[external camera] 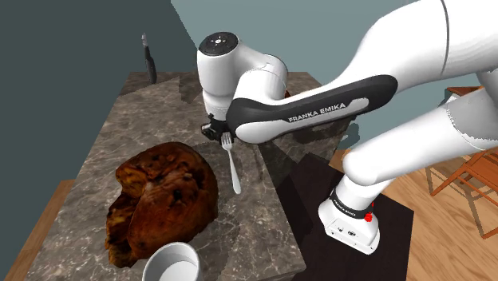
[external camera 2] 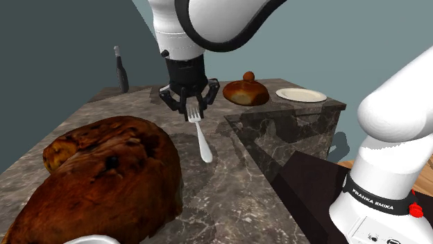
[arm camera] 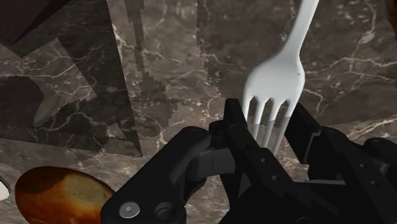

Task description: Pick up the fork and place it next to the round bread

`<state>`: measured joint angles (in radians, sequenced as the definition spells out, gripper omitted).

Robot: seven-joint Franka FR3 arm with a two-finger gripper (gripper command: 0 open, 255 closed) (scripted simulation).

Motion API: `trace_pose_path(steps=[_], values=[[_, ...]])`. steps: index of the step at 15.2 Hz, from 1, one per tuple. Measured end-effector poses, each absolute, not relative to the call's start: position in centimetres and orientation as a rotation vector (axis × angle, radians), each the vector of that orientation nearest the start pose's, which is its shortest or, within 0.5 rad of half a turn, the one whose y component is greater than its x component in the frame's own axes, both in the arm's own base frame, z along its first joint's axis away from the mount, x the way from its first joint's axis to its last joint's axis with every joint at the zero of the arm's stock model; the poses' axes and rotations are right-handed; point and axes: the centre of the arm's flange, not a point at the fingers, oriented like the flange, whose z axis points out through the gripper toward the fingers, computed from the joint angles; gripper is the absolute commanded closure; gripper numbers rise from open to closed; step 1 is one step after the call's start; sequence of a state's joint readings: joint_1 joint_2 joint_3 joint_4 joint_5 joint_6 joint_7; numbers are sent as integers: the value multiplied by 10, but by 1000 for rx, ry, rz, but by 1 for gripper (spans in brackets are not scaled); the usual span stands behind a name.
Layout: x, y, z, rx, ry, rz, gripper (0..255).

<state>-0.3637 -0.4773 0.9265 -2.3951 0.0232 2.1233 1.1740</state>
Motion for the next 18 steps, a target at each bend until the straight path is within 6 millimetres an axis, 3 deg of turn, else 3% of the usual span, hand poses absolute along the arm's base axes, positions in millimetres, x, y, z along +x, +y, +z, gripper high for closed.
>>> trace_pose_path(steps=[11, 14, 18], values=[[376, 251, 485, -3134, 1100, -480, 255], [399, 236, 491, -3133, 1100, -479, 255], [439, 201, 491, -3133, 1101, -479, 255]])
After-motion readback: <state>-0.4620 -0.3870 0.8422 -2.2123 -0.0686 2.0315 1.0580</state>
